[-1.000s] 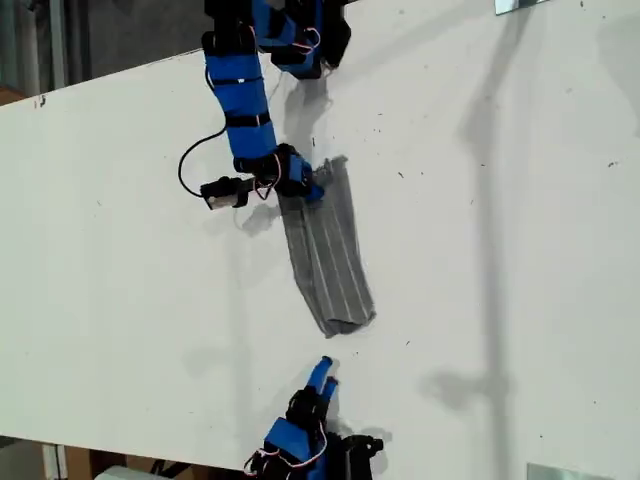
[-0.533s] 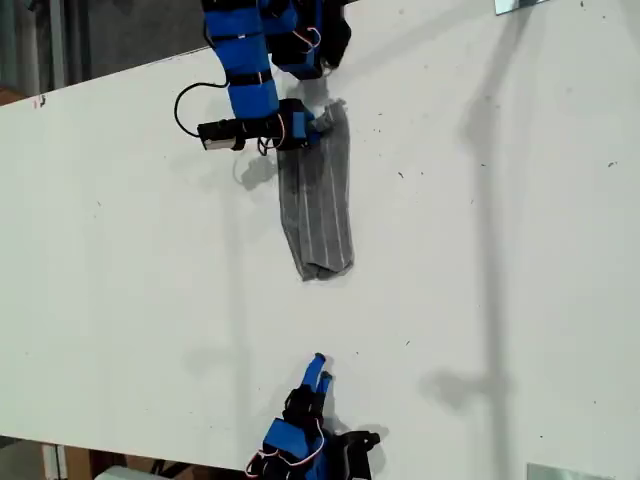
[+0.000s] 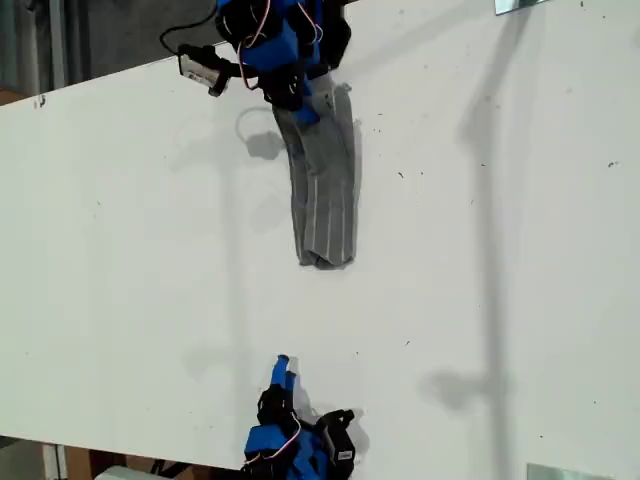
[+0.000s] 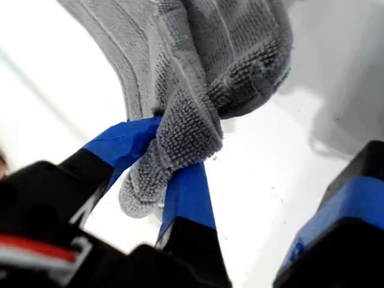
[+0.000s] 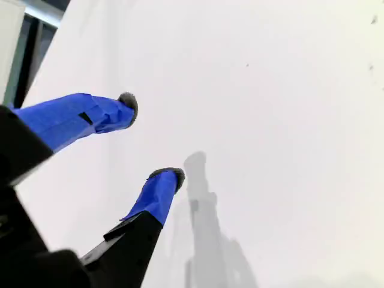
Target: Grasp corners of a square towel and fold twice.
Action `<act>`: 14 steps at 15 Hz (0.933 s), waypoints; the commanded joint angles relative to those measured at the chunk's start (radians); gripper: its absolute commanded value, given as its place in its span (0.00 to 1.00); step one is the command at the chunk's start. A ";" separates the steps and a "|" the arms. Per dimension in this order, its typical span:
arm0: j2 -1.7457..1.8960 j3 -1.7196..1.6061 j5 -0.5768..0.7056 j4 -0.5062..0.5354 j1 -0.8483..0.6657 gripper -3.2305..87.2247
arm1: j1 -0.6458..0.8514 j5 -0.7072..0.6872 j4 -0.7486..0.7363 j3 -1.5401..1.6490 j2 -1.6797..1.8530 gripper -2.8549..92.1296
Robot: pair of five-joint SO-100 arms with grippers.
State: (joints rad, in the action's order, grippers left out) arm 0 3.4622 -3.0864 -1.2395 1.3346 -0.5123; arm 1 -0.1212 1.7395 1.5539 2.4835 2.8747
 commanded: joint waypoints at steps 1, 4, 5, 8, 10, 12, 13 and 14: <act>0.006 0.018 0.107 -0.014 -0.195 0.25 | 0.067 -0.166 -0.083 -0.014 0.091 0.03; 0.006 0.006 0.094 -0.018 -0.221 0.25 | 0.158 -0.296 -0.204 -0.106 -0.173 0.03; 0.006 0.006 0.091 -0.017 -0.221 0.25 | 0.178 -0.310 -0.198 -0.202 -0.347 0.03; 0.006 0.005 0.089 -0.017 -0.216 0.25 | 0.207 -0.359 -0.017 -0.657 -0.841 0.03; 0.006 0.003 0.091 -0.017 -0.216 0.25 | 0.236 -0.423 0.098 -0.919 -1.063 0.03; 0.006 0.003 0.091 -0.017 -0.215 0.25 | 0.224 -0.535 0.103 -1.118 -1.239 0.03; 0.006 0.003 0.091 -0.017 -0.215 0.25 | 0.212 -0.575 0.087 -1.181 -1.298 0.03; 0.006 0.003 0.092 -0.017 -0.215 0.24 | 0.202 -0.597 0.067 -1.213 -1.331 0.03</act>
State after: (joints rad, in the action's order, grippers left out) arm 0 3.4622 -3.0864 -1.1474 1.3269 -0.7210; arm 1 0.0936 1.1781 1.6398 1.3744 1.5601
